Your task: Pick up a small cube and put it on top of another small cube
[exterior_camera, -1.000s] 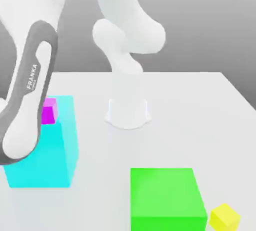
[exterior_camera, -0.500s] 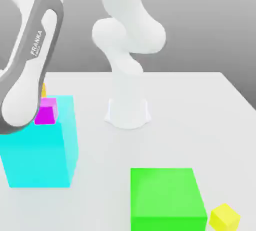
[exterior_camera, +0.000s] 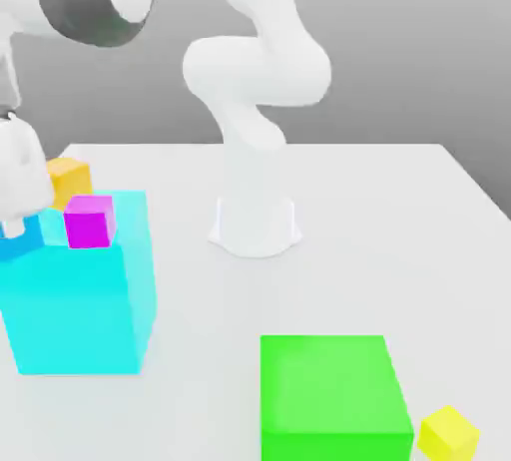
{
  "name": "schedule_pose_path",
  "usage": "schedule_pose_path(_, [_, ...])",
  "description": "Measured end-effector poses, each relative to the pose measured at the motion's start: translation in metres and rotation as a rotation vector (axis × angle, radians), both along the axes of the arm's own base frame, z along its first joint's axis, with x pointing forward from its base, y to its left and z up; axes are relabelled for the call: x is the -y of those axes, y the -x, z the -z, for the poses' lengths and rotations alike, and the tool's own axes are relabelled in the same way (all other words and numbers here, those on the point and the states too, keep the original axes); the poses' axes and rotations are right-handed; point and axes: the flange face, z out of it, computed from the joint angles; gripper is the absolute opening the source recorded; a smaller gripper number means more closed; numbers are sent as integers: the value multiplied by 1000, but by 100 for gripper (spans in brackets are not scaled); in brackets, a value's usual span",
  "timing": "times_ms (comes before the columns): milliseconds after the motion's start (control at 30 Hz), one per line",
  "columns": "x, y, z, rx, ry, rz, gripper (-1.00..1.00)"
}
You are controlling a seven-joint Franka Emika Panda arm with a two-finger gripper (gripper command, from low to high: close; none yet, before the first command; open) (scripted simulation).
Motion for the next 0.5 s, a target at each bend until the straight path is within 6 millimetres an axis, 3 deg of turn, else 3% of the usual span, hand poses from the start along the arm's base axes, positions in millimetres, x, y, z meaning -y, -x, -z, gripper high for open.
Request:
schedule_pose_path(233, [-37, 56, -43, 0, -1, 6, -100])
schedule_pose_path(300, [-41, 62, -29, 0, -1, 7, -100])
schedule_pose_path(367, [-42, 64, -2, 0, 0, 7, -100])
schedule_pose_path(400, [-42, 65, 10, 0, -1, 7, 100])
schedule_pose_path(500, [-42, 65, 10, 0, -1, 7, 100])
